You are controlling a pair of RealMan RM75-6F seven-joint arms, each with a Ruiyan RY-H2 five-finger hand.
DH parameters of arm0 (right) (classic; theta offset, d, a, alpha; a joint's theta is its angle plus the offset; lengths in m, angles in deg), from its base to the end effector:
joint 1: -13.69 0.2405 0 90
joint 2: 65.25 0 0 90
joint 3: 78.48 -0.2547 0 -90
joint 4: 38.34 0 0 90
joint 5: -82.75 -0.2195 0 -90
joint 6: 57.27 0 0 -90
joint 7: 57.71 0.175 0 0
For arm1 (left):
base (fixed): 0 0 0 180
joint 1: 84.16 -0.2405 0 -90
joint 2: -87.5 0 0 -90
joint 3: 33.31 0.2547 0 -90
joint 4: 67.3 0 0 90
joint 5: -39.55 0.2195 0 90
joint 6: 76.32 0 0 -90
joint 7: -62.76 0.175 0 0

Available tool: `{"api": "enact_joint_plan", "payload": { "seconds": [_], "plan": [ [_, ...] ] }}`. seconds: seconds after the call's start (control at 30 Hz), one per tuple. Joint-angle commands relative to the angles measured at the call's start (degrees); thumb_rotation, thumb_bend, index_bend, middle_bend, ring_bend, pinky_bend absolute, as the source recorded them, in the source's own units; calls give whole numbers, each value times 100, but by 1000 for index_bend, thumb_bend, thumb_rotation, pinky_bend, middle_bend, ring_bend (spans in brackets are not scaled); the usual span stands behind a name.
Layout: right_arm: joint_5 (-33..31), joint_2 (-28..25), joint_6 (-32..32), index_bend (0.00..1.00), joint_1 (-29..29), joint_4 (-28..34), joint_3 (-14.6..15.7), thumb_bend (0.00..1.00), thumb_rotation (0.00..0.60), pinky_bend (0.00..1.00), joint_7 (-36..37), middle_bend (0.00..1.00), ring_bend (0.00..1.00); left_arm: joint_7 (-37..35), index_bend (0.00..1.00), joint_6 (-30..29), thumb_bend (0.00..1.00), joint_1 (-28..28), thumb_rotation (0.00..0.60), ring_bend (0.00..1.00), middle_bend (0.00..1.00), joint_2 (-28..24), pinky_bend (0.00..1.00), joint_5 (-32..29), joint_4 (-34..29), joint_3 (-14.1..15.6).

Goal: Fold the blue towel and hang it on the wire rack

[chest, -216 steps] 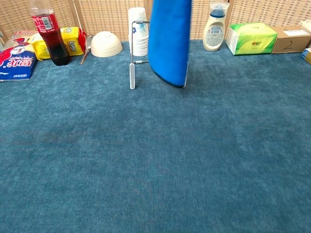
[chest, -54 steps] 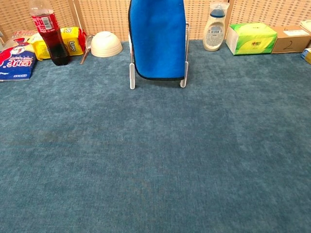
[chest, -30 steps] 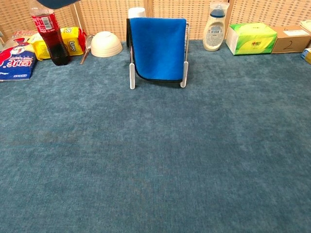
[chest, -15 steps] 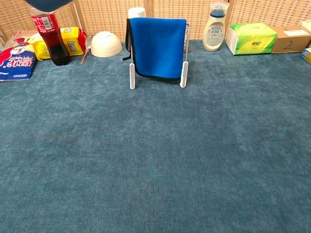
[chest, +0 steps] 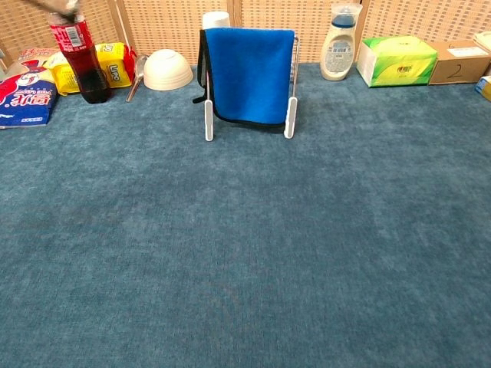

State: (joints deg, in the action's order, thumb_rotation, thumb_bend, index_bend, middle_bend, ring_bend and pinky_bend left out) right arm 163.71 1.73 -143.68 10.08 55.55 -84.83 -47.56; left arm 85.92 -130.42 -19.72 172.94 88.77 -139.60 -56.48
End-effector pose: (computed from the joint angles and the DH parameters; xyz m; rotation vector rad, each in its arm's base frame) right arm -0.3396 -0.1760 0.1502 1.0742 -1.1320 0.9979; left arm -0.0090 0.5017 0.0622 -1.6345 -0.6849 -1.1357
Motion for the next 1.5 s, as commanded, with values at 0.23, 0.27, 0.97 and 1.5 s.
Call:
{"api": "enact_joint_plan", "payload": {
  "seconds": [0.23, 0.27, 0.97, 1.5],
  "plan": [
    [97, -78, 205, 41, 240, 145, -53, 283, 600, 0, -192, 34, 0, -709, 0, -1491, 44, -2004, 600, 0, 0, -1554, 0, 1031, -2574, 1011],
    [119, -90, 221, 41, 266, 170, -54, 283, 600, 0, -221, 34, 0, -833, 0, -1657, 44, -2205, 600, 0, 0, -1657, 0, 1178, -2736, 1122],
    [327, -163, 245, 54, 483, 390, 65, 316, 600, 0, -1144, 19, 0, -2500, 82, -4550, 43, -5670, 600, 0, 10, -2162, 0, 3362, -2956, 3173],
    [380, -1, 77, 54, 543, 384, 68, 317, 600, 0, -1720, 19, 0, -2757, 164, -5000, 44, -6997, 600, 0, 43, -1880, 0, 3057, -2110, 3316]
  ]
}}
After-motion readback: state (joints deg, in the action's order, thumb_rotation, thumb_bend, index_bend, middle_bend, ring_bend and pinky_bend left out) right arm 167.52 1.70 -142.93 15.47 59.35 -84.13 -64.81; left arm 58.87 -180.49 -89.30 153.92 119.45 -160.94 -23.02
